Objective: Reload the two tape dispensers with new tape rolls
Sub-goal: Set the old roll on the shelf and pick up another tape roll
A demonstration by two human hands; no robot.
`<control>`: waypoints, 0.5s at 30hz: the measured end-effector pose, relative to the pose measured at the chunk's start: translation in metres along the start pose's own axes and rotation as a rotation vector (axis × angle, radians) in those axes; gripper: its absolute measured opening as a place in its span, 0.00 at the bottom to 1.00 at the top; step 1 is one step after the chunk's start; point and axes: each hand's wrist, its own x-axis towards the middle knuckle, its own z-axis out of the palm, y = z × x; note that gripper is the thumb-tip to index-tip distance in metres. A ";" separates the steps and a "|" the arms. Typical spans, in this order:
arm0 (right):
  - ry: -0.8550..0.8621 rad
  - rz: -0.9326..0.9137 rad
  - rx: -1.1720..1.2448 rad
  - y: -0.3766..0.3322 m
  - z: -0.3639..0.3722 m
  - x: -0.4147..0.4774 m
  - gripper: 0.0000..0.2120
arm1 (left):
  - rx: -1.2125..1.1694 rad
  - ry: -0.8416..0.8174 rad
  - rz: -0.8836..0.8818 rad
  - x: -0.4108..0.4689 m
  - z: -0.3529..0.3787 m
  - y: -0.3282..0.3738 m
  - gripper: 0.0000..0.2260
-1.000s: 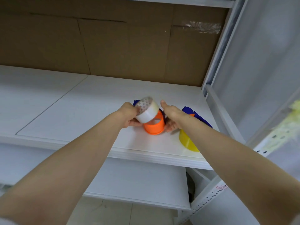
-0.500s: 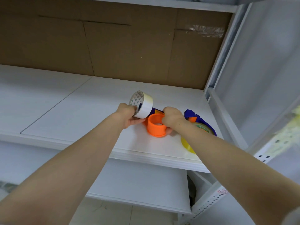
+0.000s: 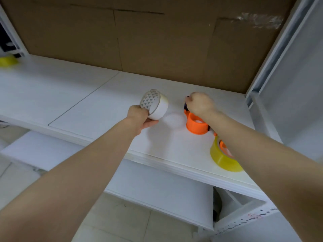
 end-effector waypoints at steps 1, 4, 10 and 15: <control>-0.133 0.027 0.324 -0.012 0.003 -0.001 0.20 | -0.047 0.022 -0.011 -0.001 -0.003 0.000 0.16; -0.533 0.046 0.849 -0.038 0.027 -0.009 0.20 | -0.121 0.100 -0.018 -0.006 -0.013 0.000 0.14; -0.538 -0.095 1.011 -0.086 0.068 -0.027 0.03 | 0.046 0.200 -0.025 -0.012 -0.062 -0.003 0.09; -0.427 -0.228 0.610 -0.144 0.075 -0.029 0.04 | 0.894 0.283 0.218 -0.013 -0.143 0.008 0.18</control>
